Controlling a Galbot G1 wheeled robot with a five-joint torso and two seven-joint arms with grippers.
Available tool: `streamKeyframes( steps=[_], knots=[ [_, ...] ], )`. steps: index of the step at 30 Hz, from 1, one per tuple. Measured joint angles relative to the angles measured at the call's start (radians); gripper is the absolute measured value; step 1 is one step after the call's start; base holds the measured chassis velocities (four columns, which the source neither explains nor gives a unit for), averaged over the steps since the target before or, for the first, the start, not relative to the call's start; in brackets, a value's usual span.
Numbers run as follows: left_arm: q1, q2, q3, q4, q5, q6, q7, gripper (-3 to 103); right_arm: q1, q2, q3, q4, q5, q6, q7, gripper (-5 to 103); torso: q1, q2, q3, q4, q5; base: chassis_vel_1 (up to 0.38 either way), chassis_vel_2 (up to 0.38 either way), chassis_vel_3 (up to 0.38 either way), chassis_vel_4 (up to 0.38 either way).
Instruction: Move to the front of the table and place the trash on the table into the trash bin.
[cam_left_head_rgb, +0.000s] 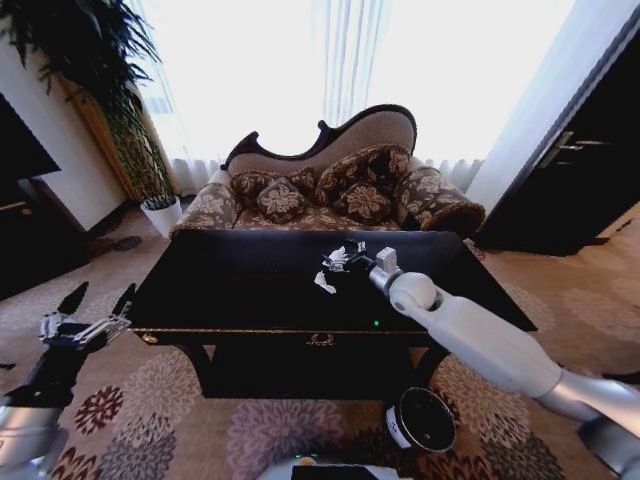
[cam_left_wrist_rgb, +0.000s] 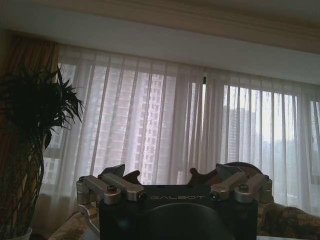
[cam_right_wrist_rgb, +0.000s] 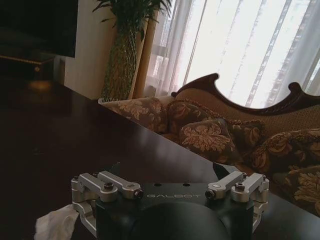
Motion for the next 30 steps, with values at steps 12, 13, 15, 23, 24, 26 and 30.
streamKeyframes(
  steps=[12,13,15,23,24,26,30],
  knots=[
    [-0.005,0.004,0.005,0.017,0.013,-0.005,0.001,100,0.100,0.043,-0.068,-0.113,0.007,-0.090,-0.114,100,0.000,0.000,0.000,0.0002,0.0001,0.000,0.000,0.000,0.000],
    [-0.005,0.004,0.005,0.017,0.013,-0.005,0.001,100,0.100,0.043,-0.068,-0.113,0.007,-0.090,-0.114,100,0.000,0.000,0.000,0.0002,0.0001,0.000,0.000,0.000,0.000],
    [-0.006,0.006,0.005,0.020,0.013,-0.006,0.001,100,0.100,0.043,-0.069,-0.123,0.002,-0.093,-0.143,100,0.000,0.000,0.000,0.0001,0.0001,0.000,0.000,0.000,0.000],
    [-0.019,0.014,0.013,0.033,0.012,-0.007,0.001,100,0.092,0.035,-0.068,-0.154,-0.011,-0.060,-0.209,101,0.000,0.000,0.000,0.0000,0.0002,0.000,0.000,0.000,0.000],
    [-0.020,0.014,0.015,0.034,0.013,-0.007,0.001,100,0.092,0.034,-0.068,-0.156,-0.012,-0.058,-0.209,95,0.000,0.000,0.000,0.0000,0.0001,0.000,0.000,0.000,0.000],
    [-0.023,0.018,0.019,0.038,0.011,-0.007,0.001,100,0.092,0.030,-0.068,-0.164,-0.020,-0.054,-0.215,85,0.000,0.000,0.000,0.0000,0.0001,0.000,0.000,0.000,0.000],
    [-0.023,0.021,0.022,0.038,0.001,-0.005,0.001,100,0.091,0.027,-0.070,-0.188,-0.048,-0.020,-0.240,74,0.000,0.000,0.000,0.0000,0.0001,0.000,0.000,0.000,0.000]
  ],
)
